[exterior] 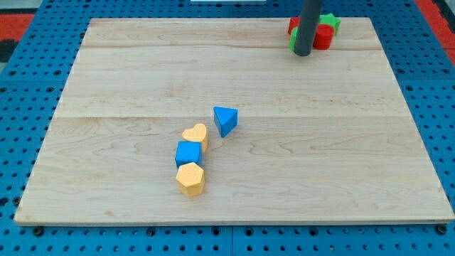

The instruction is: Separate green blocks from red blocks

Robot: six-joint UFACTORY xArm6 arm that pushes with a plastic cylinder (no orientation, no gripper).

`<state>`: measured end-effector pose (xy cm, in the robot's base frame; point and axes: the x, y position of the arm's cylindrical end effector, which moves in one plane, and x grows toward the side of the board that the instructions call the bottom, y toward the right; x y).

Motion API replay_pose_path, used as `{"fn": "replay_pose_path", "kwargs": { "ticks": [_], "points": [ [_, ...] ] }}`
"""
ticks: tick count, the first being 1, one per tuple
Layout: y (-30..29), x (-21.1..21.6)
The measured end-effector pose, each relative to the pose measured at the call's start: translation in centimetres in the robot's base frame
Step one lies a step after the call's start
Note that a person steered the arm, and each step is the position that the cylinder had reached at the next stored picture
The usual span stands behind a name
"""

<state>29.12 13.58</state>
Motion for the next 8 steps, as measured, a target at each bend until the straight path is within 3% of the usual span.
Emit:
{"fn": "replay_pose_path", "kwargs": {
  "ticks": [2,4,5,7,8],
  "points": [
    [0.2,0.4],
    [2.2,6.2],
    [9.9,4.6],
    [10.9,-7.4],
    [8.6,-9.8]
  ]
}}
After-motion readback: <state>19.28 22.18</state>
